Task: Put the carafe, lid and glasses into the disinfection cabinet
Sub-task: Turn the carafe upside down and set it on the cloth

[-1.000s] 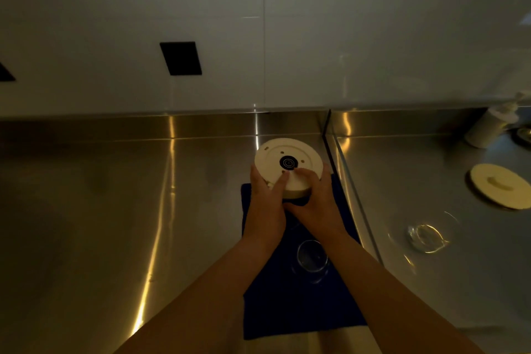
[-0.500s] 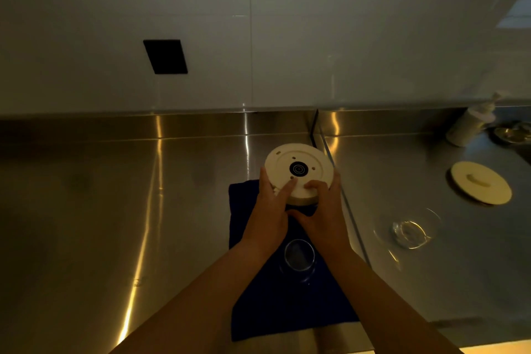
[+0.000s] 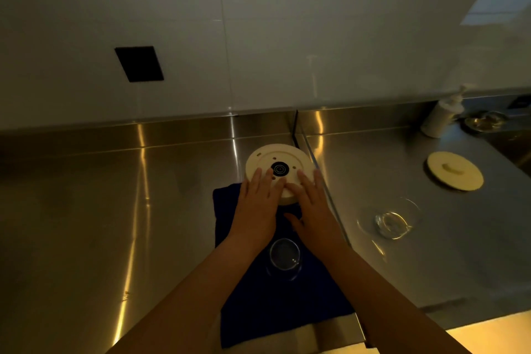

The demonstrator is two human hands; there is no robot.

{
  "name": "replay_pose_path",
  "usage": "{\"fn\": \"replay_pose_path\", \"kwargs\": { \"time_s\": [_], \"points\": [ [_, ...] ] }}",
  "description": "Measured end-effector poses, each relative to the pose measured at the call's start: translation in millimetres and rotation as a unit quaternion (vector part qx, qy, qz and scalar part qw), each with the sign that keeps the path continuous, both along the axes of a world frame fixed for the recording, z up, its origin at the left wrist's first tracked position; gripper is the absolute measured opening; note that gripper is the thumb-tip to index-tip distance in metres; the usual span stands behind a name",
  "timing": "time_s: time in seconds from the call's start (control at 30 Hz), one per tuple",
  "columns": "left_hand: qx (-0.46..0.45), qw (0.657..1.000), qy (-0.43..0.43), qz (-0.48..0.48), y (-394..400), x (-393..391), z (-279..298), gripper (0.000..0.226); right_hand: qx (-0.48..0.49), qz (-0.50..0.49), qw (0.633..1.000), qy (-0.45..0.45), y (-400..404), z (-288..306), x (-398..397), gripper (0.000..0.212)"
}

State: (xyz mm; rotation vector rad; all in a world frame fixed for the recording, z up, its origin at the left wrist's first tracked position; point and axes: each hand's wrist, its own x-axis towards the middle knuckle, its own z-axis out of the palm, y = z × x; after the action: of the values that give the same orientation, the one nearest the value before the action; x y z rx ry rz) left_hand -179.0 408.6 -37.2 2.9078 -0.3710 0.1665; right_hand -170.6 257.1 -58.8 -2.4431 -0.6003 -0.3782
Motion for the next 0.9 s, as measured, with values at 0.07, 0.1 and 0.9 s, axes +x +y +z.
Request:
{"fn": "replay_pose_path", "kwargs": {
  "time_s": [0.07, 0.1, 0.9],
  "points": [
    [-0.012, 1.000, 0.012, 0.014, -9, 1, 4, 0.067, -0.007, 0.012, 1.000, 0.009, -8, 1, 1, 0.069],
    [-0.022, 0.999, 0.018, 0.022, -14, 3, 6, 0.065, -0.006, 0.017, 1.000, 0.013, -13, 2, 2, 0.069],
    [0.019, 0.976, 0.212, -0.041, -324, 61, -64, 0.077, -0.079, -0.108, 0.982, 0.131, -387, -35, 92, 0.064]
  ]
}}
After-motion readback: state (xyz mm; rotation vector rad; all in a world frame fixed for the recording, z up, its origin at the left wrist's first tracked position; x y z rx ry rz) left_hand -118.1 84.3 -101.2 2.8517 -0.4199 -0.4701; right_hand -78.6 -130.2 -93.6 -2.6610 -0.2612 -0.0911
